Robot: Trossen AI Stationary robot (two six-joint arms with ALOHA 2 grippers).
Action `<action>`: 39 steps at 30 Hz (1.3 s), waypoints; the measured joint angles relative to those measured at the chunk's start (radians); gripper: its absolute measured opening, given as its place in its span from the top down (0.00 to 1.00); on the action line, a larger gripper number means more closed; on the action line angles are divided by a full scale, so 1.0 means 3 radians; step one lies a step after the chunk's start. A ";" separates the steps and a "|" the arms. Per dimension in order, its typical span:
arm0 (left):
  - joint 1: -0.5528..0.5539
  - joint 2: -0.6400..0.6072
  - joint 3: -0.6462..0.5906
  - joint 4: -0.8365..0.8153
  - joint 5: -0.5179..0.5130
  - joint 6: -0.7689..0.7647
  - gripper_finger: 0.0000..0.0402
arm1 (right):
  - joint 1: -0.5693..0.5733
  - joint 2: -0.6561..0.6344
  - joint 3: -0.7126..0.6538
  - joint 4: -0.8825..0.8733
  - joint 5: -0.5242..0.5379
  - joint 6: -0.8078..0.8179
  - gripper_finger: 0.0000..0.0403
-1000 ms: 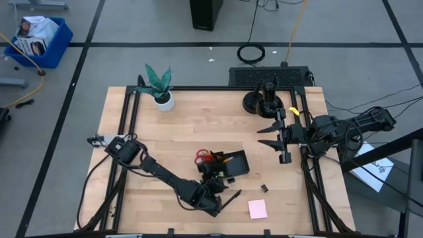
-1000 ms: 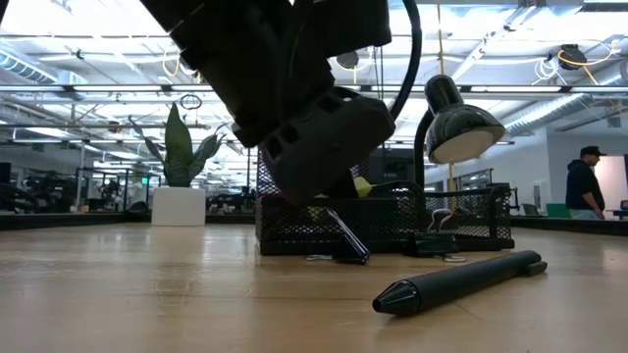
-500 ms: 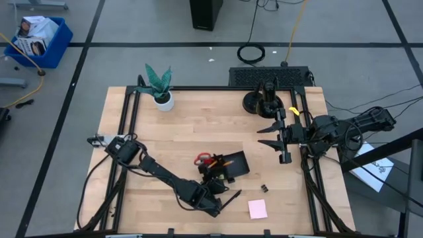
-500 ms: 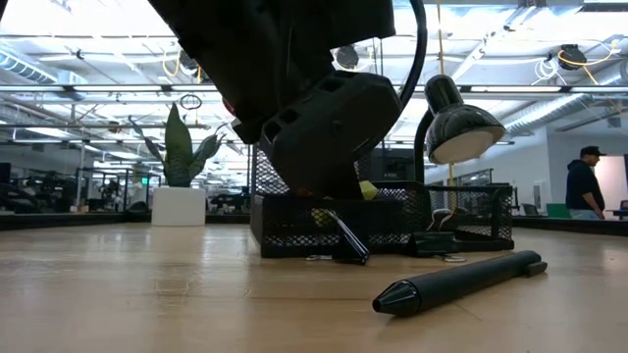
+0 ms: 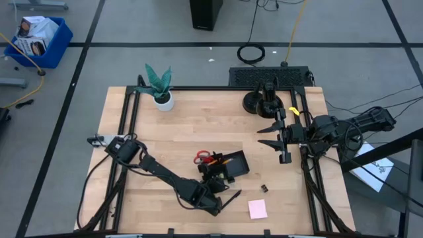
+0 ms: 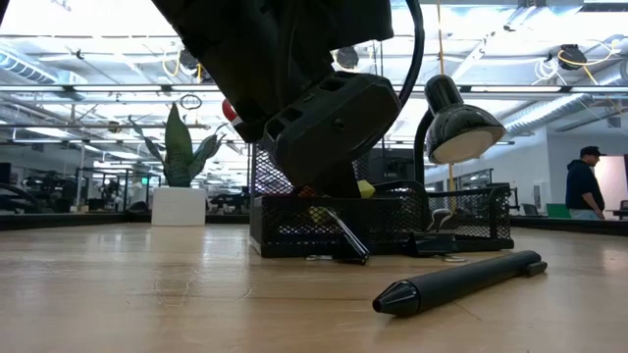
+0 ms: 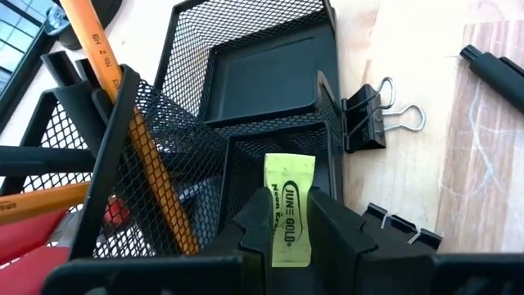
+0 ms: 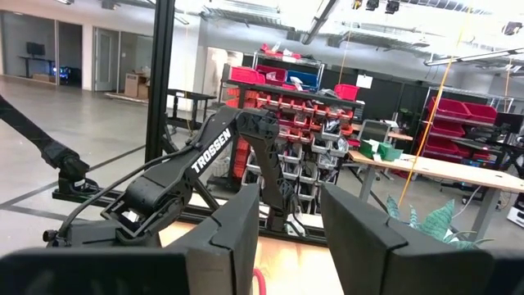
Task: Pick and place office supplies into organizer
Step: Put the green eraser into the black desk organizer, then put the middle black binder clip into the black desk organizer
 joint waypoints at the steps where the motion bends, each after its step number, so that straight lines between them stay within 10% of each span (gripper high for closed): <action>1: 0.0003 -0.0012 -0.0001 -0.0005 0.0009 0.0010 0.84 | 0.0000 0.0000 0.0000 -0.0001 0.0001 0.0000 0.69; 18: 0.0072 -0.0057 -0.0004 -0.0061 0.0090 -0.0056 0.60 | 0.0000 0.0000 0.0000 0.0002 0.0000 0.0008 0.69; 39: -0.0153 -0.0527 -0.0002 0.0392 0.0127 0.0155 0.65 | 0.0000 0.0000 0.0000 0.0099 0.0001 0.0003 0.69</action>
